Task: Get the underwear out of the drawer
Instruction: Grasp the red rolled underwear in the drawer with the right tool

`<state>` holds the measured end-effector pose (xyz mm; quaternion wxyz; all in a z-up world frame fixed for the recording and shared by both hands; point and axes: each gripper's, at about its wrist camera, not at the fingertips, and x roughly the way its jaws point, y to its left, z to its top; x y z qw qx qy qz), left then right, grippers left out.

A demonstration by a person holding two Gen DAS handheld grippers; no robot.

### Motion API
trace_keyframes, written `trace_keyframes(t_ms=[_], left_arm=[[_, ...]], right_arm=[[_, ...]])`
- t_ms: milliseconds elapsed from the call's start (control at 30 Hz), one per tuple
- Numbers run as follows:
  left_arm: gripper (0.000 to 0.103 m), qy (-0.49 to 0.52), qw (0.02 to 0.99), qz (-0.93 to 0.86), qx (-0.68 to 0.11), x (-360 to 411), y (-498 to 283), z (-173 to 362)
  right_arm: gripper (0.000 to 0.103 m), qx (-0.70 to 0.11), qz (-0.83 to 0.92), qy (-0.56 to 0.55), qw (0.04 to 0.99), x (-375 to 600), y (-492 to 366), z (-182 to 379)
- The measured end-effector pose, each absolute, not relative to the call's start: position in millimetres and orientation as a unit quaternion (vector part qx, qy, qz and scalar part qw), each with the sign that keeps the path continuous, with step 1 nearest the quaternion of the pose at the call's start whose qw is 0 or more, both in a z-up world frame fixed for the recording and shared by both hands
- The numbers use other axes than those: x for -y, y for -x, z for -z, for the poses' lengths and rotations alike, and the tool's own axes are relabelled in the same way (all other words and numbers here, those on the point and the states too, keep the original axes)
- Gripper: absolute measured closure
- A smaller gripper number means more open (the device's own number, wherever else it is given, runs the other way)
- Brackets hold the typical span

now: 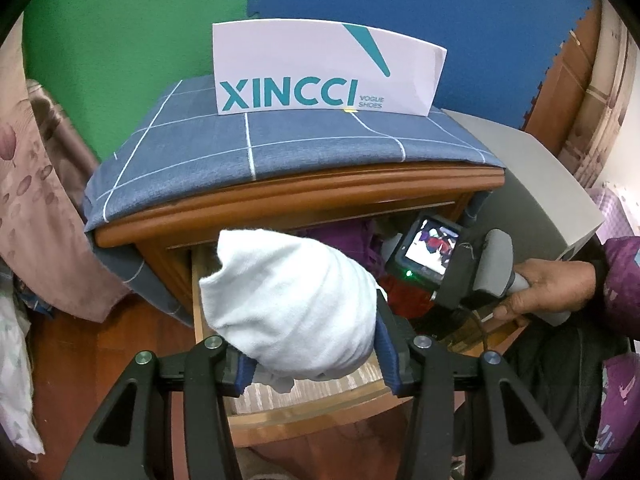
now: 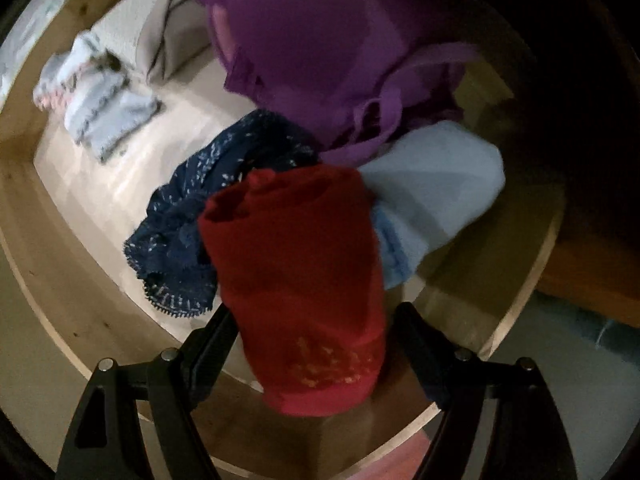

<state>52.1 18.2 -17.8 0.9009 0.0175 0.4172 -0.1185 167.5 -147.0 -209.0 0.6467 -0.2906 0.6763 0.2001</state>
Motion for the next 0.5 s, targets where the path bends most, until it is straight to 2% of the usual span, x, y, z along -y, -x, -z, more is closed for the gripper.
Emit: trace_keyframes(t_ms=[33,67,100,233,500], left_arm=[[0.057,-0.017,0.901,0.118,-0.417,-19,-53,18],[0.057,-0.018,0.901,0.118,-0.417,-19,-52,18],[0.057,-0.019,0.901,0.118,-0.417,-19,-52,18],[0.057,-0.018,0.901,0.116,-0.417,-21,-52,19],[0.057,-0.006,0.904,0.111,-0.414,-28,-53,15]], right_arm=[[0.022,-0.671,-0.206,0.3,0.646,144,-167,209],[0.045,-0.669,-0.211,0.301,0.645,151,-176,212],[0.06,-0.67,-0.209,0.305,0.644,150,-175,214],[0.07,-0.65,-0.219,0.308,0.659,148,-172,204],[0.073,-0.606,-0.275,0.249,0.704,165,-151,133]])
